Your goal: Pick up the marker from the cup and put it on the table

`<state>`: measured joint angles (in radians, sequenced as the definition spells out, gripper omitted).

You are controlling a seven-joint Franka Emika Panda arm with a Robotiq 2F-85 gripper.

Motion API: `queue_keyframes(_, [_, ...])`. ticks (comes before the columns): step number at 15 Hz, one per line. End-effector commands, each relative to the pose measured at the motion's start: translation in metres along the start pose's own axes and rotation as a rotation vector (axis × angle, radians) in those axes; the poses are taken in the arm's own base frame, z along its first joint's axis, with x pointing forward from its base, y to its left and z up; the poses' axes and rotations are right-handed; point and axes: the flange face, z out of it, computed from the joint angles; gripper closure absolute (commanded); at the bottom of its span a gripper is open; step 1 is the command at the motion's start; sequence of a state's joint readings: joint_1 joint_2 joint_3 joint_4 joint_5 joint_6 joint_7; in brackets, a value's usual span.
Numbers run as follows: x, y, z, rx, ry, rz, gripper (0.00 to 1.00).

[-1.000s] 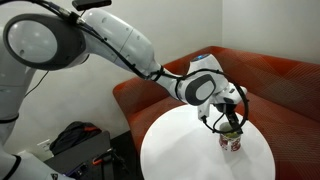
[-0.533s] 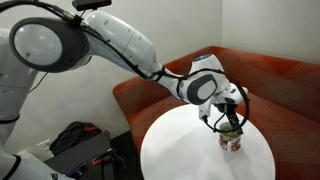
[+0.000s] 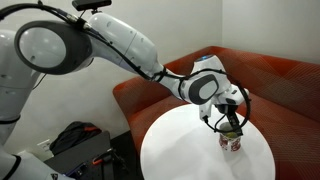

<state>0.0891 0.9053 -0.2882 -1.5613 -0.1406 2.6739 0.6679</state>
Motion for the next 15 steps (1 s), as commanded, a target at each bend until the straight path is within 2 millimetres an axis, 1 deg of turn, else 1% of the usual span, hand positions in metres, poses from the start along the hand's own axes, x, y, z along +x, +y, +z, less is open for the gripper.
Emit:
queue_keyframes(1, [0.0078, -0.0009, 0.0014, -0.015, -0.014, -0.014, 0.6])
queue_keyframes(2, [0.008, -0.0011, 0.0019, -0.016, -0.014, -0.014, 0.58])
queue_keyframes(3, [0.0082, -0.0015, 0.0025, -0.016, -0.014, -0.014, 0.63])
queue_keyframes(4, [0.0083, -0.0017, 0.0027, -0.018, -0.015, -0.014, 0.6])
queue_keyframes(7, [0.0092, -0.0025, 0.0028, -0.022, -0.015, -0.015, 0.6])
queue_keyframes(8, [0.0093, -0.0028, 0.003, -0.023, -0.015, -0.015, 0.63])
queue_keyframes(9, [0.0094, -0.0031, 0.0032, -0.024, -0.015, -0.016, 0.78])
queue_keyframes(10, [0.0094, -0.0034, 0.0034, -0.025, -0.014, -0.016, 0.88])
queue_keyframes(11, [0.0096, -0.0038, 0.0037, -0.026, -0.014, -0.017, 0.9])
queue_keyframes(12, [0.0096, -0.0043, 0.004, -0.026, -0.014, -0.017, 0.97])
queue_keyframes(13, [0.0108, -0.0051, 0.0028, -0.025, -0.011, -0.017, 0.99])
queue_keyframes(14, [0.0107, -0.0054, 0.003, -0.026, -0.011, -0.017, 0.94])
queue_keyframes(15, [0.0106, -0.0059, 0.0029, -0.026, -0.01, -0.018, 0.95])
